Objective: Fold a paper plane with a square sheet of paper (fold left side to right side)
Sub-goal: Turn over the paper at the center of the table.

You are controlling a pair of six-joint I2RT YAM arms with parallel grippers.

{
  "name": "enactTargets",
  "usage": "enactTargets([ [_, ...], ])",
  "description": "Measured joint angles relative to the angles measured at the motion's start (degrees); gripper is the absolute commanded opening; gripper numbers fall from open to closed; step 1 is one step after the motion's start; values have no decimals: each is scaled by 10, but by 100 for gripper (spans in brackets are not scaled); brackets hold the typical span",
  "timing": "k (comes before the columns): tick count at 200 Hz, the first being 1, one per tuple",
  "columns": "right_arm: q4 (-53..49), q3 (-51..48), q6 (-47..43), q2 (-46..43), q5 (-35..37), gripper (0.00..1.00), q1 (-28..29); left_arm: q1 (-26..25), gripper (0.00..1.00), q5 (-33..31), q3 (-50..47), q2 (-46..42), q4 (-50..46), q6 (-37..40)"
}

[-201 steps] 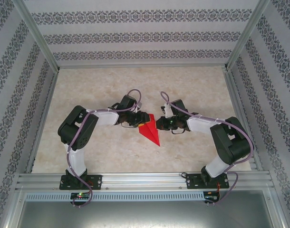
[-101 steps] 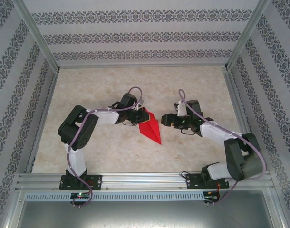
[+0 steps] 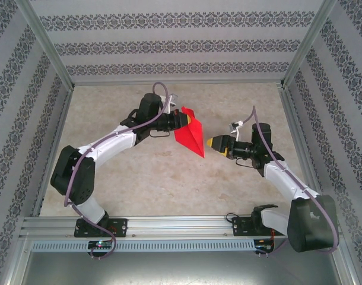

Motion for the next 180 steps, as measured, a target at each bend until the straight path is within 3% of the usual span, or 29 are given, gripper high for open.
enactTargets([
  [40,53,-13,50,5,-22,98,31,0,3,22,6,-5,9,-19],
  [65,101,-12,81,35,-29,91,58,0,3,37,6,-5,22,-35],
  [180,223,2,158,71,-41,30,70,0,3,73,-12,-5,92,-98],
])
